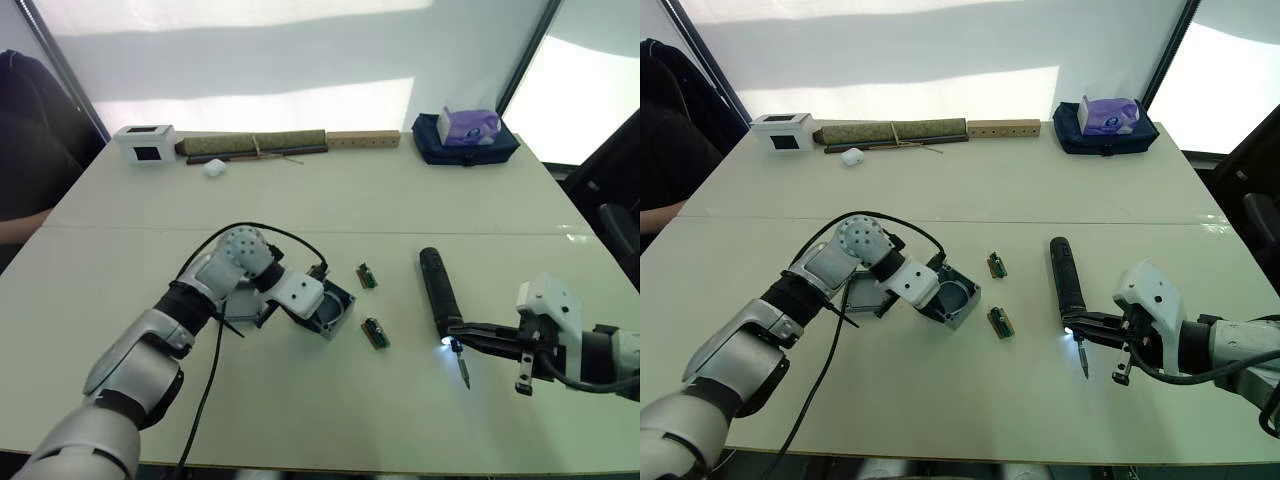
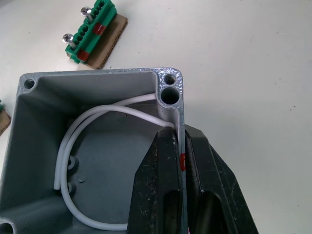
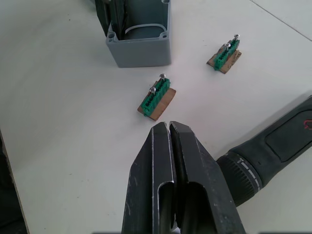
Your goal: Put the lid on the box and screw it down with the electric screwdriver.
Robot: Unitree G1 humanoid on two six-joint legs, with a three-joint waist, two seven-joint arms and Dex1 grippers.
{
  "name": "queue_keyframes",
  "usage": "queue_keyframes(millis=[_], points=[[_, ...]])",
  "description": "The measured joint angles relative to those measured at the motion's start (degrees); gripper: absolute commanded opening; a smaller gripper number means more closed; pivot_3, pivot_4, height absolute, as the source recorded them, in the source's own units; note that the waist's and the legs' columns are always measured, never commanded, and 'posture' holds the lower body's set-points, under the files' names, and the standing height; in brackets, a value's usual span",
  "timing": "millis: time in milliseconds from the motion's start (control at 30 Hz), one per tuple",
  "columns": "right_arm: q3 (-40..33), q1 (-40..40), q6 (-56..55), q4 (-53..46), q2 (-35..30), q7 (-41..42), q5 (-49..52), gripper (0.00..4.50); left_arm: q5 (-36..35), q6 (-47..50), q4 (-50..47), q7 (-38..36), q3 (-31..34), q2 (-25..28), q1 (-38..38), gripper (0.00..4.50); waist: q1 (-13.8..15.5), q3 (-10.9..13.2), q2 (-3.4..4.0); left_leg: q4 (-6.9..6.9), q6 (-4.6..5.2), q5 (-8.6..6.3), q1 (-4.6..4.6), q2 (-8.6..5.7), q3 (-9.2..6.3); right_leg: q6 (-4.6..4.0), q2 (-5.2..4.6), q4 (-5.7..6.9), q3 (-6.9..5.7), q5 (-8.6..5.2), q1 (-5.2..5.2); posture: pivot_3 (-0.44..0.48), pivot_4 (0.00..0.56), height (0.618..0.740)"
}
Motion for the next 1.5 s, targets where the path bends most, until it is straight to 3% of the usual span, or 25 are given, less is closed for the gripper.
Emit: queue_keyframes(millis=[133, 300, 567, 700, 767, 800, 867, 1000, 1100, 1267, 1500], points=[[0.08, -0.18, -0.01, -0.14, 0.02, -0.43, 0.15, 0.0, -0.35, 2.82, -2.16, -0.12, 0.0, 0.99, 0.41, 2.85, -0.23, 0.03, -0.04, -0.02, 0.0, 0.0, -0.1, 0.0, 0.0, 0.0, 0.01, 0.0, 0.04, 0.0, -0.12, 0.0, 0.15, 0.74], [0.38, -0.83, -0.14, -0.07, 0.01, -0.45, 0.17, 0.0, -6.26, 10.0, -11.01, -1.09, 2.15, 7.52, 2.11, 4.41, -0.46, 0.02, -0.03, -0.03, 0.0, 0.0, -0.21, 0.02, 0.0, 0.0, 0.01, 0.0, 0.05, 0.0, -0.27, 0.0, 0.15, 0.74], [2.6, -2.93, -1.37, 2.14, -0.11, 0.34, -0.38, 0.0, -15.62, 26.8, -24.65, 2.63, 15.27, 15.48, 6.87, 4.41, -0.3, 0.04, -0.05, 0.0, 0.0, 0.0, -0.17, 0.02, 0.0, 0.0, -0.03, 0.0, 0.04, 0.0, -0.19, 0.0, 0.15, 0.74], [4.66, -7.13, -2.23, 3.75, -0.5, 1.58, -0.3, 0.0, -19.28, 42.48, -32.4, 16.32, 25.99, 16.54, 17.28, 4.41, -1.22, 0.09, -0.1, -0.03, 0.0, 0.0, -0.15, 0.05, -0.01, 0.01, -0.06, -0.01, 0.05, 0.0, -0.21, 0.0, 0.15, 0.74], [7.12, -10.72, -2.41, 5.02, -1.77, 2.76, -0.23, 0.0, -19.18, 55.88, -39.11, 29.56, 33.76, 14.89, 24.64, 4.41, -1.73, 0.12, -0.13, -0.04, 0.01, 0.0, -0.14, 0.05, -0.02, 0.01, -0.06, -0.01, 0.06, 0.0, -0.22, 0.0, 0.15, 0.74], [7.5, -11.58, -2.45, 5.23, -2.1, 3.1, -0.17, 0.0, -19.15, 59.05, -40.75, 32.74, 35.25, 13.97, 26.24, 4.41, -1.61, 0.15, -0.18, -0.04, 0.01, 0.0, -0.14, 0.05, -0.02, 0.01, -0.06, -0.01, 0.06, 0.0, -0.22, 0.0, 0.15, 0.74], [9.67, -15.89, -2.43, 6.08, -2.5, 4.03, 0.35, 0.0, -18.72, 72.07, -47.26, 44.5, 40.59, 8.76, 29.87, 4.41, -1.24, 0.24, -0.35, -0.02, 0.0, 0.0, -0.14, 0.05, -0.05, 0.02, -0.08, 0.0, 0.0, 0.01, -0.19, 0.0, 0.15, 0.74], [13.35, -22.4, -2.15, 6.96, -3.14, 5.66, 1.45, 0.0, -15.97, 88.28, -57.09, 59.51, 46.87, 2.14, 32.88, 4.41, -0.73, 0.29, -0.46, 0.0, -0.01, 0.0, -0.15, 0.02, -0.06, 0.06, -0.1, -0.02, 0.01, 0.03, -0.16, 0.0, 0.15, 0.74], [15.97, -25.94, -2.16, 8.1, -3.62, 6.99, 1.54, 0.0, -14.01, 96.29, -63.24, 67.21, 47.86, -2.1, 33.53, 4.41, -0.19, 0.29, -0.47, -0.01, -0.02, 0.0, -0.15, 0.01, -0.05, 0.06, -0.11, -0.05, 0.01, 0.03, -0.17, 0.0, 0.15, 0.74], [18.69, -29.56, -2.19, 10.16, -3.64, 8.43, 1.34, 0.0, -12.33, 102.63, -65.59, 74.78, 48.96, -7.14, 33.57, 4.41, 0.07, 0.29, -0.47, -0.01, -0.03, 0.01, -0.16, 0.01, -0.06, 0.05, -0.12, -0.06, 0.0, 0.04, -0.18, 0.0, 0.15, 0.74], [19.8, -30.62, -2.13, 10.5, -4.57, 9.3, 1.31, 0.0, -11.54, 99.7, -62.59, 78.95, 47.5, -10.86, 36.49, 4.41, 0.05, 0.28, -0.44, -0.06, -0.04, 0.0, -0.18, 0.01, -0.05, 0.02, -0.16, -0.12, 0.0, 0.05, -0.2, 0.0, 0.15, 0.74]])
